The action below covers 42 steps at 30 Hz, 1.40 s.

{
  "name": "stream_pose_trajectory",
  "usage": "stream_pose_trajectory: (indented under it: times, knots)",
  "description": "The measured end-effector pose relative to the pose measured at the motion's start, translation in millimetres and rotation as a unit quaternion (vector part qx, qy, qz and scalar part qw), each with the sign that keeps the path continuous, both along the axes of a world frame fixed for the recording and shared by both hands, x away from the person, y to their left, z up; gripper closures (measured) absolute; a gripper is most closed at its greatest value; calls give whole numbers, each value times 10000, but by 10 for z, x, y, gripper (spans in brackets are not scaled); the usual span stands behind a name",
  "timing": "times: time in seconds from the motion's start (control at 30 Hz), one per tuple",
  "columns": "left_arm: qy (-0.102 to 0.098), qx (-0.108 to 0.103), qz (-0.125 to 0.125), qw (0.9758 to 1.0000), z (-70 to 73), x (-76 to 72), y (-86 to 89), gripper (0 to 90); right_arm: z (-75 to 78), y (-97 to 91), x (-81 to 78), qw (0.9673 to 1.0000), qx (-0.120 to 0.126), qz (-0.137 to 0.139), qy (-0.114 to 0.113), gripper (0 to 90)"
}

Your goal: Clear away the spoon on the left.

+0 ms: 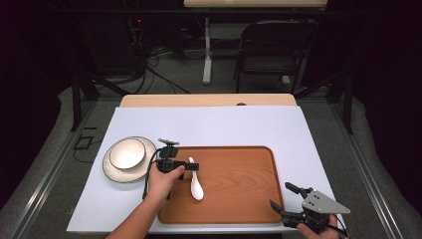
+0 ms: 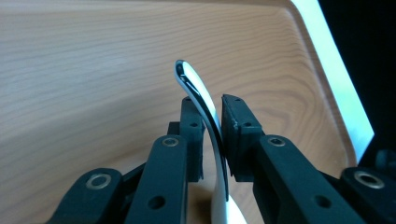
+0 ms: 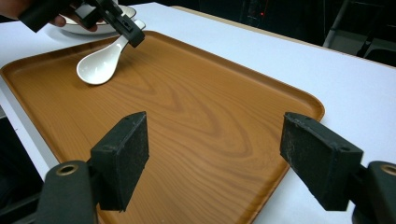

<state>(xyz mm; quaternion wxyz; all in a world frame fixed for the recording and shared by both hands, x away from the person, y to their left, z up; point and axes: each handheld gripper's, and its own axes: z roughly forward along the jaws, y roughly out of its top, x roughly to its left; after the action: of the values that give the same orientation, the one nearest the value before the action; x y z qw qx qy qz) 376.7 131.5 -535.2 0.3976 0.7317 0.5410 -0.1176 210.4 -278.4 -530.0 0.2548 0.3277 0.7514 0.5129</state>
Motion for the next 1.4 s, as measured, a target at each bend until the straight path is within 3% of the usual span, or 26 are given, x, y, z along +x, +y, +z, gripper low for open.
stream_pose_trajectory:
  times: [0.53, 0.87, 1.17, 1.4]
  knots:
    - [108, 156, 112, 9998, -100, 41, 26, 709, 2, -4, -4, 10000, -1, -4, -9, 232]
    - [28, 246, 135, 9996, -98, 34, 27, 617, 2, -6, -3, 10000, 5, -4, -12, 232]
    - [-163, 404, 172, 9989, -33, 14, 21, 533, 1, -3, -2, 10000, 8, -5, -9, 232]
    - [-241, 516, 182, 9982, -5, 13, 36, 521, 0, -4, 2, 10000, -1, -2, -15, 232]
